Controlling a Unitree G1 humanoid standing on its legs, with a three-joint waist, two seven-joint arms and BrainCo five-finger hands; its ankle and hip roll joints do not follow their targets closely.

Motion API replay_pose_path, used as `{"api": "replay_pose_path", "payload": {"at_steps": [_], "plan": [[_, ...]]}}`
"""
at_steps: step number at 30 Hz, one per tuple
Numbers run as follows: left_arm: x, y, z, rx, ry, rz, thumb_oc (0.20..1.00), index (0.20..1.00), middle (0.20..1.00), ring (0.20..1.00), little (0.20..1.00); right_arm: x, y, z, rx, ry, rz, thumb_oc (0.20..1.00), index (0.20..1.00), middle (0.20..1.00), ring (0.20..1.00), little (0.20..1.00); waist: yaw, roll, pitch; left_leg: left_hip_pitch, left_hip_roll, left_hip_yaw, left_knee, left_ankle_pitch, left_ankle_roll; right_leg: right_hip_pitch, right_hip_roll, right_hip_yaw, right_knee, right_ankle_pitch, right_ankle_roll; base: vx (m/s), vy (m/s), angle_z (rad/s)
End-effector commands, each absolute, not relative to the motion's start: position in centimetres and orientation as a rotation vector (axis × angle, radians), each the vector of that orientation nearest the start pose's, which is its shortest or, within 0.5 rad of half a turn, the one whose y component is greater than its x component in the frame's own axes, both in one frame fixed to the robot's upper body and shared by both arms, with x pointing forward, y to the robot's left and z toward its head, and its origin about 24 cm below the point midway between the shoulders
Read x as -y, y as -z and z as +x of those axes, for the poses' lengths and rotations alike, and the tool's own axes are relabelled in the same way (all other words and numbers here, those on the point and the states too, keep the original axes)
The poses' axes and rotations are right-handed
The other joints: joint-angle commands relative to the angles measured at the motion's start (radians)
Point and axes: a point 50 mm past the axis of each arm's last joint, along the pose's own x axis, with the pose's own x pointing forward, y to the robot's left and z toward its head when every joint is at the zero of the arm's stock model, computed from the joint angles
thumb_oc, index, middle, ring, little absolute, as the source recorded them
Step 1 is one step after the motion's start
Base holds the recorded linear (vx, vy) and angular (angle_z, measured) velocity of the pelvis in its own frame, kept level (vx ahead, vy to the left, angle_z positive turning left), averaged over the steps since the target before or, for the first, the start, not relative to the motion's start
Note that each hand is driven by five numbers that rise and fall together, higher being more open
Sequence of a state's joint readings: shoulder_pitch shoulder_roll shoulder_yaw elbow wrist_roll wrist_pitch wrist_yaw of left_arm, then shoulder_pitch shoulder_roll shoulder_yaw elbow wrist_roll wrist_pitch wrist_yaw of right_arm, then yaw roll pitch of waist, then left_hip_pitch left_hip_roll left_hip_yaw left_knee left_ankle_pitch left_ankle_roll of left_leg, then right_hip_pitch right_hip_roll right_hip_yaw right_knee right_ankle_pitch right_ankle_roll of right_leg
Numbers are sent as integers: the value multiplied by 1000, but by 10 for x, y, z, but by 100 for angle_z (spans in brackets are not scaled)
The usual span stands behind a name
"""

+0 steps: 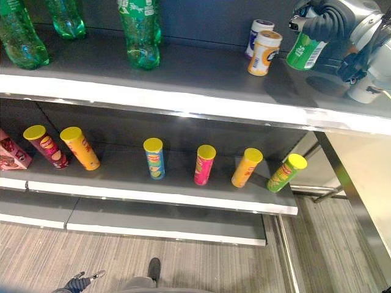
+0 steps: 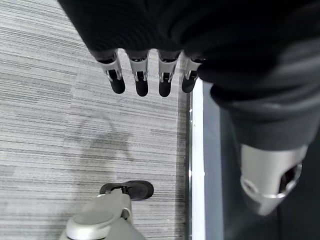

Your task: Put the goods on the table back onto the shelves and tidy them up.

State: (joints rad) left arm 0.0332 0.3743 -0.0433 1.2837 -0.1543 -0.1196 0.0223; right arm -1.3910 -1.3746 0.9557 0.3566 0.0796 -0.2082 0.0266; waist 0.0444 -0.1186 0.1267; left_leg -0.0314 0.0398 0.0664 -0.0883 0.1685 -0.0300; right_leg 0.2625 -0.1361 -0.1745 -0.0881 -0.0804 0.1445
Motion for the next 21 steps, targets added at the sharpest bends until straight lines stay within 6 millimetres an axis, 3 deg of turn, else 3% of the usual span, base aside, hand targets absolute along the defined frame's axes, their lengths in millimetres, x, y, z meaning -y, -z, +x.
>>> {"api": "replay_pose_path", "payload": {"at_steps": [1,14,21], "plan": [[-299,138,90,-1083,-319,223,1000,1000,1000,1000,1000,257,-392,317,567,60,-1436,200,200,200,200,200,6,-25,-50,125,66,13,1,-163,-92,-109,-19,21,2,105,26,10,30,-16],[-294,141,83,-1100,-309,210,1000,1000,1000,1000,1000,254,-358,331,539,62,-1453,200,200,200,200,200,6,-3,-37,146,56,24,1,-178,-78,-105,-38,19,9,106,36,-4,7,-4],[-297,139,87,-1094,-302,226,1000,1000,1000,1000,1000,259,-346,351,472,151,-1487,200,200,200,200,200,16,20,-35,140,55,13,1,-173,-77,-105,-39,7,8,104,32,-2,-2,0]]}}
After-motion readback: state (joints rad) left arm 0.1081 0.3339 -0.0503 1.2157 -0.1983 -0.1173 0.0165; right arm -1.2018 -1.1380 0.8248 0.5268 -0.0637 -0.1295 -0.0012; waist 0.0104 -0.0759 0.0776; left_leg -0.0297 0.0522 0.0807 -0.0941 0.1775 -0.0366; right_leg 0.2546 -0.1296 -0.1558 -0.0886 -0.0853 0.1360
